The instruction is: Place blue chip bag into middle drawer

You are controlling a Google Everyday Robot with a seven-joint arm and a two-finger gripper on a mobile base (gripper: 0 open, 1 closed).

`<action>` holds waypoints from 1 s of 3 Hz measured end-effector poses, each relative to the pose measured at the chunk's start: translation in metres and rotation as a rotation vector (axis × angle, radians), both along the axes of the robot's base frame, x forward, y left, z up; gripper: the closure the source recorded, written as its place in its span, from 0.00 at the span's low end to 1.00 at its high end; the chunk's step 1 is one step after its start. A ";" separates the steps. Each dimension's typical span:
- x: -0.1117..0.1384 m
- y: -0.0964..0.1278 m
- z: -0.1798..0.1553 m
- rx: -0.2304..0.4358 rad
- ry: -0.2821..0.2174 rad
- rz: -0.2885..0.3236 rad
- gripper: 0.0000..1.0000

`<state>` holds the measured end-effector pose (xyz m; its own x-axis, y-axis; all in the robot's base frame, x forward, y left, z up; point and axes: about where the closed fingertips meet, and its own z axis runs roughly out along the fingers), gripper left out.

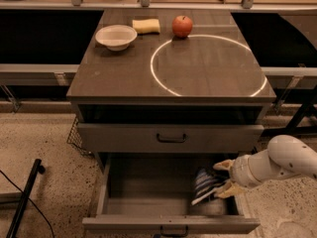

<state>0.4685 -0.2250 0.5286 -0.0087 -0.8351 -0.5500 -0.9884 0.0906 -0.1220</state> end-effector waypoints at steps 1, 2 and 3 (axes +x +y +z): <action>-0.001 -0.030 0.023 0.023 0.014 -0.084 0.00; -0.003 -0.089 0.053 0.064 0.021 -0.220 0.00; -0.002 -0.125 0.065 0.011 0.025 -0.293 0.00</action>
Offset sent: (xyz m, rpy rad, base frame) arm -0.0045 -0.1418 0.0822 0.1231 0.0162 -0.3343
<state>0.4666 -0.3500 0.5937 -0.2623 -0.7887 -0.5560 -0.9226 0.3739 -0.0952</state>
